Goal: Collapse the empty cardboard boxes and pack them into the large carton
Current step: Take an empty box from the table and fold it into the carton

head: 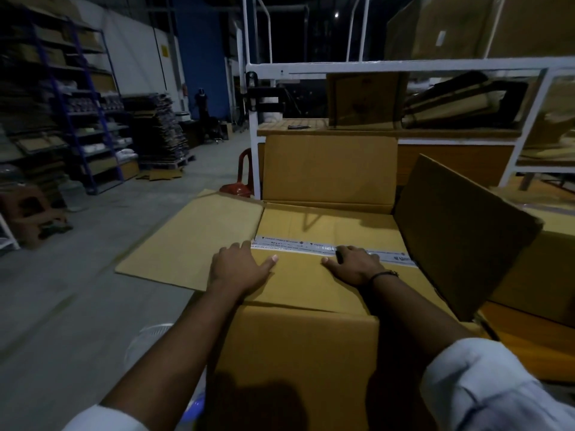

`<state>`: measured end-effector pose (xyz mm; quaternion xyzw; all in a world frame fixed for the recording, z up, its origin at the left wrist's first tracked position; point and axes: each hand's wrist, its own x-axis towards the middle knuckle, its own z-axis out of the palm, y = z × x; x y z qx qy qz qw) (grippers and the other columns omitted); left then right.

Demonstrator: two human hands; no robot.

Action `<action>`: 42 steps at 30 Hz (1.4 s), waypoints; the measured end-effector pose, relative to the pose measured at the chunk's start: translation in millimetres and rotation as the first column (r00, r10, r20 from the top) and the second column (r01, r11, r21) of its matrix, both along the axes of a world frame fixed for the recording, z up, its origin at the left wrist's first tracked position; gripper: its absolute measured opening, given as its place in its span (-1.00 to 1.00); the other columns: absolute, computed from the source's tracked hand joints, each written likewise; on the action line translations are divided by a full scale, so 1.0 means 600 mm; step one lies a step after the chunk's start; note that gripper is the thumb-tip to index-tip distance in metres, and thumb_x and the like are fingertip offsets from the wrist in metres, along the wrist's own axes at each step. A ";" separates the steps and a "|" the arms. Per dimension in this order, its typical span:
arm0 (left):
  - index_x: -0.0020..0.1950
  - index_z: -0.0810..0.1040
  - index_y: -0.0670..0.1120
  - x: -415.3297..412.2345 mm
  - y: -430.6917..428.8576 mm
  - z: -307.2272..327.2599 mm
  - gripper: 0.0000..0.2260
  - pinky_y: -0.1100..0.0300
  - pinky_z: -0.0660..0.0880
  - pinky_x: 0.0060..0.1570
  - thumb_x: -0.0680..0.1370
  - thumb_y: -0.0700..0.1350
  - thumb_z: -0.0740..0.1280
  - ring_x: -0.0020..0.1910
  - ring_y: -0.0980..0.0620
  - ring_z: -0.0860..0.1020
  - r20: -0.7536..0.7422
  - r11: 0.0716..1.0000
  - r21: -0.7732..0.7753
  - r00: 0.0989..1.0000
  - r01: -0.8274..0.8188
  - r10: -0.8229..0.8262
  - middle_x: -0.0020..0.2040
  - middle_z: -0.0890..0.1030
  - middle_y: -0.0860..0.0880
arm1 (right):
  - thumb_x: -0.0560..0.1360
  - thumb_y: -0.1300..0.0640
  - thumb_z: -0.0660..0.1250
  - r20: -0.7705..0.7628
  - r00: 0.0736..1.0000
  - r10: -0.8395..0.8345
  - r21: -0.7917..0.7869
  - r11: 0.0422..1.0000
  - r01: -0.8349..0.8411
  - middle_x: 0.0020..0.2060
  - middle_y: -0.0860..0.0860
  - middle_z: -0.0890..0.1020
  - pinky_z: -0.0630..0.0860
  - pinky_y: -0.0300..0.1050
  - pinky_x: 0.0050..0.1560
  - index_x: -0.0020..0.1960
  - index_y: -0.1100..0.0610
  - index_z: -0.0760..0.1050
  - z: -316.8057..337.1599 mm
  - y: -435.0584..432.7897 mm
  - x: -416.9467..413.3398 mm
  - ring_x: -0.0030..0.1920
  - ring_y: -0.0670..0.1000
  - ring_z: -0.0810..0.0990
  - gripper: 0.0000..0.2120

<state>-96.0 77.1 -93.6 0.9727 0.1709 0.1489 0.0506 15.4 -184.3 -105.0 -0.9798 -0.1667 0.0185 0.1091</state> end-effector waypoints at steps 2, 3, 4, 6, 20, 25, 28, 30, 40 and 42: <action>0.48 0.43 -0.04 -0.001 -0.001 -0.002 -0.13 -0.02 0.54 0.09 0.45 0.55 -0.03 0.19 -0.13 0.55 0.006 1.000 -0.012 1.000 0.002 -0.002 0.27 0.60 -0.12 | 0.53 -0.48 0.02 -0.005 1.000 -0.002 -0.018 1.000 0.002 0.25 0.04 0.48 0.32 0.29 0.33 0.32 0.01 0.42 0.008 0.003 0.002 0.23 0.13 0.46 -0.33; 0.49 0.42 -0.04 -0.002 0.000 -0.002 -0.11 -0.03 0.54 0.11 0.44 0.56 -0.04 0.21 -0.13 0.55 0.010 1.000 -0.020 1.000 0.002 -0.002 0.29 0.59 -0.12 | 0.53 -0.48 0.03 -0.005 1.000 0.000 -0.027 1.000 0.000 0.26 0.04 0.47 0.31 0.28 0.33 0.34 0.01 0.41 0.015 0.005 0.002 0.24 0.13 0.46 -0.32; 0.51 0.40 -0.04 -0.002 0.000 -0.002 -0.10 -0.04 0.53 0.14 0.44 0.56 -0.05 0.23 -0.14 0.54 0.008 1.000 -0.028 1.000 0.001 0.000 0.31 0.58 -0.13 | 0.53 -0.49 0.04 0.004 1.000 0.003 -0.032 0.999 -0.003 0.26 0.05 0.46 0.31 0.28 0.34 0.35 0.01 0.41 0.022 0.006 0.002 0.24 0.13 0.45 -0.32; 0.57 0.32 -0.04 -0.003 -0.002 0.001 -0.10 -0.08 0.48 0.25 0.46 0.56 -0.04 0.32 -0.19 0.48 -0.042 1.000 -0.031 0.999 0.005 -0.006 0.40 0.52 -0.16 | 0.51 -0.49 0.06 0.046 0.999 0.001 -0.039 0.999 0.000 0.24 0.05 0.46 0.32 0.28 0.33 0.30 0.01 0.43 0.037 0.006 0.001 0.23 0.13 0.46 -0.34; 0.12 0.62 0.02 -0.020 -0.090 0.196 -0.57 0.00 0.55 0.02 0.68 0.25 0.07 -0.04 0.00 0.59 0.385 0.902 0.126 0.817 0.414 -0.429 -0.01 0.66 -0.04 | 0.67 -0.19 0.16 0.247 0.969 -0.021 0.214 0.976 -0.033 -0.17 0.03 0.64 0.57 -0.15 -0.22 -0.04 0.07 0.56 0.279 -0.008 -0.114 -0.19 -0.01 0.63 -0.62; -0.19 0.56 -0.10 -0.064 -0.107 0.280 -0.41 0.12 0.43 -0.23 0.69 0.30 0.00 -0.34 -0.01 0.48 0.122 0.929 0.023 0.921 0.370 -0.370 -0.28 0.53 -0.06 | 0.68 -0.18 0.16 -0.069 0.997 -0.019 0.064 0.998 0.023 -0.02 0.00 0.53 0.44 0.03 0.10 0.09 0.03 0.41 0.352 -0.014 -0.193 0.04 0.03 0.52 -0.72; 0.11 0.57 -0.12 -0.097 -0.107 0.317 -0.50 0.06 0.43 -0.02 0.71 0.25 0.04 -0.02 -0.03 0.53 -0.270 0.894 -0.177 0.853 0.412 -0.447 0.04 0.56 -0.07 | 0.72 0.04 0.14 -0.233 0.972 0.001 0.019 1.000 0.003 0.21 0.05 0.56 0.48 -0.03 0.14 0.25 0.14 0.48 0.374 -0.029 -0.242 0.16 0.08 0.55 -0.77; 0.14 0.57 -0.04 -0.116 -0.105 0.321 -0.63 0.03 0.49 0.04 0.71 0.19 0.12 0.08 -0.05 0.56 -0.445 0.845 -0.300 0.719 0.442 -0.534 0.16 0.58 -0.08 | 0.74 0.18 0.06 -0.404 0.913 0.054 -0.110 0.988 -0.107 0.11 0.06 0.57 0.55 -0.21 -0.07 0.23 0.12 0.47 0.374 -0.021 -0.282 -0.01 0.03 0.58 -0.77; 0.69 -0.08 0.09 -0.177 -0.114 0.091 -0.01 -0.23 0.09 0.56 0.44 0.54 0.22 0.65 -0.20 -0.01 -0.653 0.845 -0.233 0.566 0.481 -0.503 0.70 -0.08 -0.03 | 0.38 -0.48 0.35 -0.567 0.822 0.058 -0.315 0.907 -0.281 0.65 0.00 0.03 0.18 0.22 0.53 0.65 -0.16 -0.20 0.175 -0.021 -0.307 0.60 0.20 0.10 0.09; 0.67 -0.25 0.12 -0.181 -0.111 0.069 0.11 -0.28 -0.05 0.57 0.38 0.56 0.29 0.65 -0.25 -0.14 -0.600 0.844 -0.153 0.630 0.514 -0.493 0.69 -0.19 -0.03 | 0.34 -0.47 0.42 -0.457 0.888 0.058 -0.378 0.891 -0.253 0.66 0.04 -0.06 0.04 0.36 0.53 0.64 -0.15 -0.29 0.146 -0.021 -0.304 0.62 0.26 -0.01 0.19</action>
